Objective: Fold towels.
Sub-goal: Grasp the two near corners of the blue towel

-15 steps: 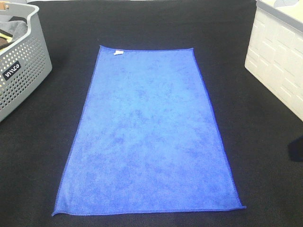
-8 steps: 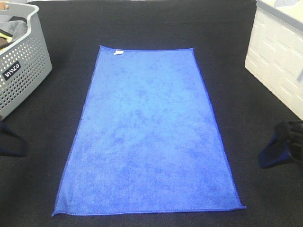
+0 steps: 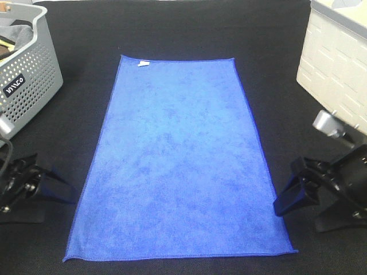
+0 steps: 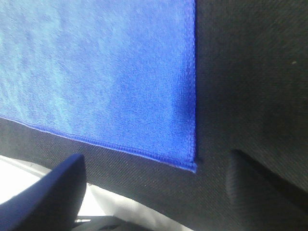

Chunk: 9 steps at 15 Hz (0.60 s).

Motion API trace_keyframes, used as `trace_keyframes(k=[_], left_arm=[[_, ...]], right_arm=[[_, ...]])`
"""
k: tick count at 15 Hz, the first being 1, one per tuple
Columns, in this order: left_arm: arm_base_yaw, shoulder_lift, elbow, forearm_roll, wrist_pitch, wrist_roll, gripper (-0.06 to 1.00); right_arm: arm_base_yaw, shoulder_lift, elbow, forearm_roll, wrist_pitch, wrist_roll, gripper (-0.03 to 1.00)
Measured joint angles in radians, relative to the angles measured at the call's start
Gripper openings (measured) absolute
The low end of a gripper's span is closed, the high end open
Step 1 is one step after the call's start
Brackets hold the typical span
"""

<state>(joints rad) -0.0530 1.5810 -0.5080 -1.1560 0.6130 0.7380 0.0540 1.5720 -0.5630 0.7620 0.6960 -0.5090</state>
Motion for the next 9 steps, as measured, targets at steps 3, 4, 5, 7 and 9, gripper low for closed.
trace_keyframes(k=[3,4,5,7,9], left_arm=[[0.000,0.051,0.001,-0.052,-0.015,0.065,0.69],[-0.001,0.076,0.001,-0.069,-0.021,0.091,0.69],[-0.018,0.109,0.001,-0.090,-0.025,0.128,0.69],[-0.060,0.147,0.000,-0.123,-0.055,0.140,0.69],[-0.112,0.190,-0.003,-0.149,-0.094,0.143,0.69]], right_arm=[[0.000,0.080,-0.001,0.080,-0.012,-0.085,0.76],[0.000,0.110,-0.001,0.132,-0.019,-0.137,0.76],[0.000,0.149,-0.001,0.208,-0.021,-0.212,0.76],[0.001,0.202,-0.002,0.264,-0.031,-0.266,0.74],[0.001,0.243,-0.006,0.318,-0.015,-0.300,0.72]])
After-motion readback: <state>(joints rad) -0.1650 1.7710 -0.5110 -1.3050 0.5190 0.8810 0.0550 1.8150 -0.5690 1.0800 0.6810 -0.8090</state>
